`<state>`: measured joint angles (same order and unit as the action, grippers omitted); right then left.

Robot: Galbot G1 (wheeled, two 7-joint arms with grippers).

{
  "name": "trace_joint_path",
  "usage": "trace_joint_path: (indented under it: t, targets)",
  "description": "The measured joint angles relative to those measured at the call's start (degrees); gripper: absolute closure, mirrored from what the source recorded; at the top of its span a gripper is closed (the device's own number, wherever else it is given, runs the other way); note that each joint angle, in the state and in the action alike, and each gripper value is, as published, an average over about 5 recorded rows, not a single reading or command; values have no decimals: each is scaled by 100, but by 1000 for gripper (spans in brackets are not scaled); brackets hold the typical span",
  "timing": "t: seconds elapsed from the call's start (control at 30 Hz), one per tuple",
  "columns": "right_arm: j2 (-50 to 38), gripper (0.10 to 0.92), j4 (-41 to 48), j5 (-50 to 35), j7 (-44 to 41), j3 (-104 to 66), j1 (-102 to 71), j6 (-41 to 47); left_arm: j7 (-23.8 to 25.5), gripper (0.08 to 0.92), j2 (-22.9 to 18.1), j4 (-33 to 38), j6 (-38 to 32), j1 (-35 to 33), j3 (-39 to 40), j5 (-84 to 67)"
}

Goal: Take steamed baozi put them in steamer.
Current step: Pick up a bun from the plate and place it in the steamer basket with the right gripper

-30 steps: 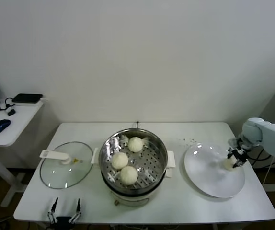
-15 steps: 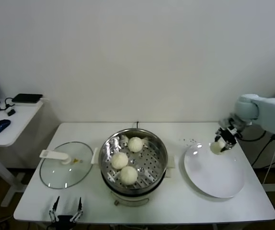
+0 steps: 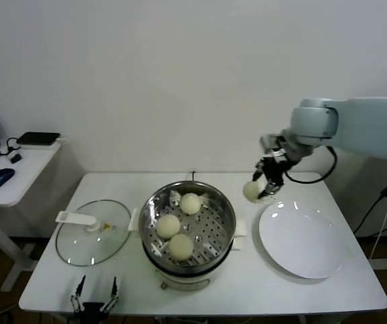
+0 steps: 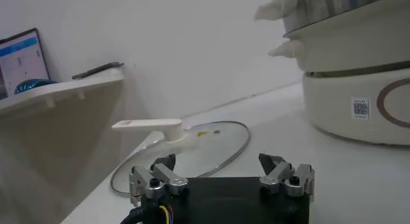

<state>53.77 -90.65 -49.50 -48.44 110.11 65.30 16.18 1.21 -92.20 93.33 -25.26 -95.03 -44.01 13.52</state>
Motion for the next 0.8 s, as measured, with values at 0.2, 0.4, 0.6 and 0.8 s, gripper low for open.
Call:
trace_joint_path:
  t: [0.2, 0.4, 0.6, 0.8]
  targets:
    - [548, 461, -180, -528, 290, -245, -23, 487, 8, 177, 0, 21, 22, 6, -12, -16]
    - [1041, 465, -199, -802, 552, -435, -342, 840, 32, 177, 0, -8, 29, 18, -53, -26]
    - [1304, 465, -160, -843, 744, -478, -745, 1076, 41, 177, 0, -41, 34, 46, -65, -33]
    - [1413, 463, -102, -759, 903, -491, -1106, 1233, 43, 177, 0, -107, 30, 79, -87, -34]
